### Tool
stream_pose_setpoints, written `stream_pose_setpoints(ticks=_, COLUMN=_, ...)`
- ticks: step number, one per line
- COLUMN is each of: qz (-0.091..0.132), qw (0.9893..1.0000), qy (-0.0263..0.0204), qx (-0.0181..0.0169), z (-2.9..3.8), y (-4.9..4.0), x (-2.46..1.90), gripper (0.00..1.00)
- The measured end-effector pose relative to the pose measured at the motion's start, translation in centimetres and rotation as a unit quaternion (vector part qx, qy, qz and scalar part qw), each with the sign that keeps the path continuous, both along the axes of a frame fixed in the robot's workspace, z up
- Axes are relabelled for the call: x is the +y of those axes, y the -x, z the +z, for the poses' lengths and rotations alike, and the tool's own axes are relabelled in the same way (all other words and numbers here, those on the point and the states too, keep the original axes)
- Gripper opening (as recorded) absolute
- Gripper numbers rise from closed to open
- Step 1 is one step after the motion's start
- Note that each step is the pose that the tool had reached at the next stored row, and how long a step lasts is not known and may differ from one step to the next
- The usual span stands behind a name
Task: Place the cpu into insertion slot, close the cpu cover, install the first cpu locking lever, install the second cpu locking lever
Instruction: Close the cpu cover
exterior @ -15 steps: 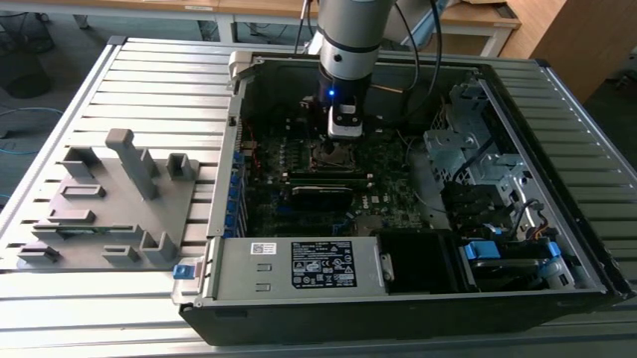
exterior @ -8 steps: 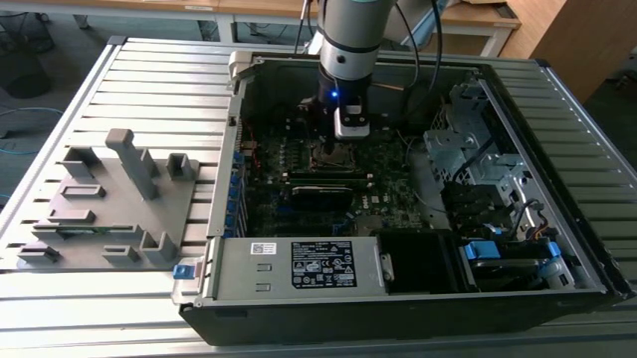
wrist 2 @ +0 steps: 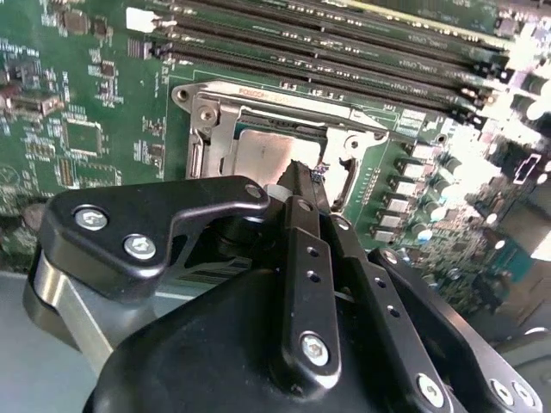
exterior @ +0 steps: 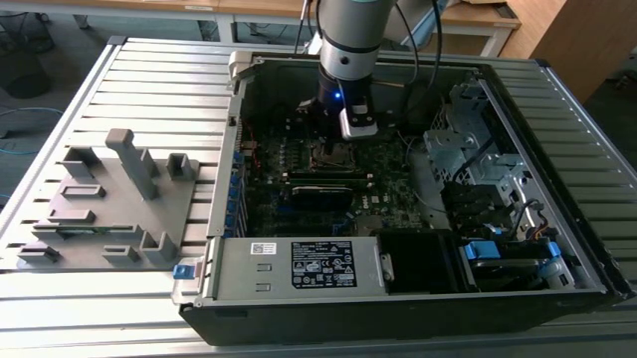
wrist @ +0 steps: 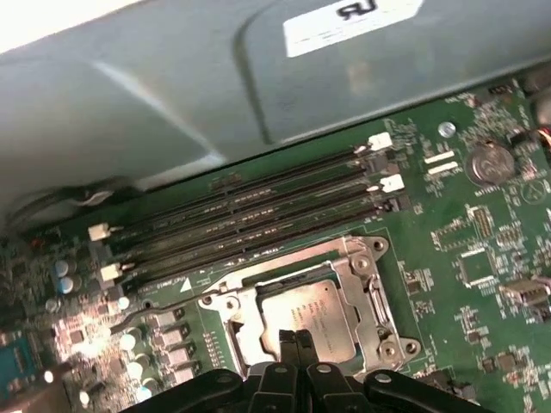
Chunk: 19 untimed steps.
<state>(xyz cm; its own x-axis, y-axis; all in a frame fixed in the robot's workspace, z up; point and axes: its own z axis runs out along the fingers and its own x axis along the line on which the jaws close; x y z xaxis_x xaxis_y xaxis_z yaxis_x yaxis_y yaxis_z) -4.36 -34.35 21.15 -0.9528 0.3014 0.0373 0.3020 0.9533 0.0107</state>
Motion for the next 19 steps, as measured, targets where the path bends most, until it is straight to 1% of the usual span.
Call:
stream_pose_setpoints(ticks=3, qz=0.021, qw=0.9998, qy=-0.001, qx=-0.0001, z=-0.01, y=0.0, x=0.0, gripper=0.1)
stream_pose_setpoints(ticks=7, qz=0.049, qw=0.9988, qy=-0.0028, qx=-0.0004, z=-0.03, y=0.0, x=0.01, gripper=0.1)
stream_pose_setpoints(ticks=11, qz=0.076, qw=0.9971, qy=-0.0046, qx=-0.0009, z=-0.05, y=0.0, x=0.0, gripper=0.1)
stream_pose_setpoints(ticks=15, qz=0.103, qw=0.9947, qy=-0.0064, qx=-0.0014, z=-0.06, y=0.0, x=0.0, gripper=0.1)
stream_pose_setpoints(ticks=16, qz=0.107, qw=0.9942, qy=-0.0065, qx=-0.0016, z=-0.06, y=0.0, x=0.0, gripper=0.1)
stream_pose_setpoints(ticks=19, qz=0.109, qw=0.9941, qy=-0.0064, qx=-0.0015, z=-0.06, y=0.0, x=0.0, gripper=0.1)
